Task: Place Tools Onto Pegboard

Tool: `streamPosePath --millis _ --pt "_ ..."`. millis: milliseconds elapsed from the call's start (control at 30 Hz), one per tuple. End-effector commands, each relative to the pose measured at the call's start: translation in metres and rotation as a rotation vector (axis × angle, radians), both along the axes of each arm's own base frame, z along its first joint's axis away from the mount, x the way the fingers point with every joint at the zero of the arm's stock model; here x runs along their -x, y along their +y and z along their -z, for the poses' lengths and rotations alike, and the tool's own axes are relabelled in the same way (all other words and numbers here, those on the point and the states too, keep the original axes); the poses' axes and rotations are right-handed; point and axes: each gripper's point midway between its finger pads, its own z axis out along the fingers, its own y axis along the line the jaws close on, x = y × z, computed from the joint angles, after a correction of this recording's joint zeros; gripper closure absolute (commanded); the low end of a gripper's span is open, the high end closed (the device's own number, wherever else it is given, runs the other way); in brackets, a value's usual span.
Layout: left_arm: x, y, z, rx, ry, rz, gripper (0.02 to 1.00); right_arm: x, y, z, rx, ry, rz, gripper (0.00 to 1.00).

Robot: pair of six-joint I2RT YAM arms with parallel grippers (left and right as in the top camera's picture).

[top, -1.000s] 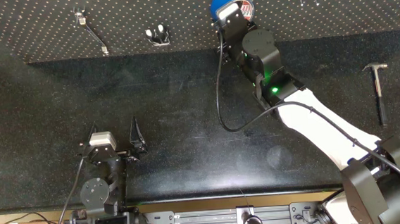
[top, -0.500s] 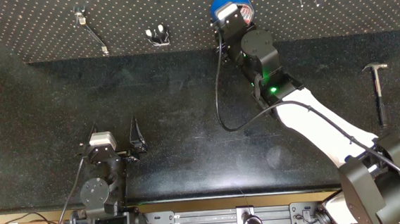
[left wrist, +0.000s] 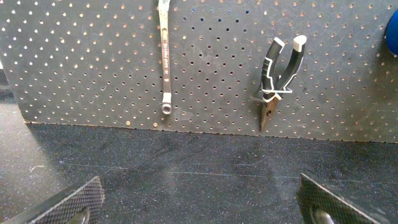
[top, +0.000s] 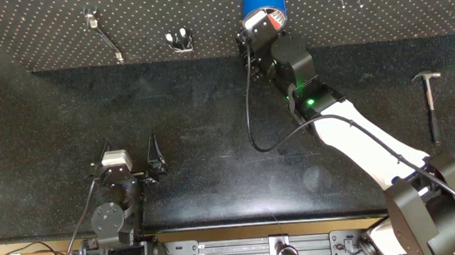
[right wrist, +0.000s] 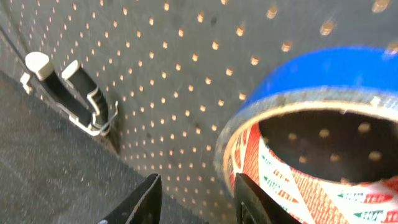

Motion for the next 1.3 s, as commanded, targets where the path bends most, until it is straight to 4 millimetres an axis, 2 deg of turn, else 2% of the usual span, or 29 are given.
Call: streamPosePath --millis 33,333,500,567,633,733,767,867,933,1033,1067,1100,1200,1300 --pt "0.001 -0.001 0.000 -0.011 -0.001 0.008 0.023 0.012 0.003 -0.018 -0.010 -0.009 -0.026 0.606" --pt "0.001 -0.001 0.000 -0.011 -0.001 0.008 0.023 0.025 -0.005 -0.030 0.012 -0.001 -0.030 0.608" --pt "0.001 -0.001 0.000 -0.011 -0.001 0.008 0.023 0.042 -0.014 -0.025 0.052 0.070 -0.030 0.606" --pt "0.001 -0.001 0.000 -0.011 -0.001 0.008 0.023 0.050 -0.022 -0.016 0.080 0.125 -0.022 0.595" --pt "0.001 -0.001 0.000 -0.011 -0.001 0.008 0.023 0.066 -0.039 0.002 0.130 0.231 -0.006 0.535" --pt "0.001 -0.001 0.000 -0.011 -0.001 0.008 0.023 0.090 -0.068 0.021 0.187 0.373 0.035 0.522" --pt "0.001 -0.001 0.000 -0.011 -0.001 0.008 0.023 0.104 -0.085 0.028 0.209 0.441 0.061 0.511" --pt "0.001 -0.001 0.000 -0.011 -0.001 0.008 0.023 0.149 -0.135 0.043 0.242 0.650 0.168 0.356" --pt "0.001 -0.001 0.000 -0.011 -0.001 0.008 0.023 0.162 -0.156 0.044 0.236 0.706 0.222 0.231" --pt "0.001 -0.001 0.000 -0.011 -0.001 0.008 0.023 0.183 -0.203 0.045 0.205 0.798 0.364 0.058" --pt "0.001 -0.001 0.000 -0.011 -0.001 0.008 0.023 0.189 -0.214 0.046 0.194 0.822 0.402 0.045" --pt "0.001 -0.001 0.000 -0.011 -0.001 0.008 0.023 0.201 -0.237 0.048 0.175 0.872 0.479 0.042" --pt "0.001 -0.001 0.000 -0.011 -0.001 0.008 0.023 0.226 -0.274 0.052 0.178 0.947 0.564 0.038" --pt "0.001 -0.001 0.000 -0.011 -0.001 0.008 0.023 0.233 -0.296 0.052 0.219 0.943 0.566 0.036"
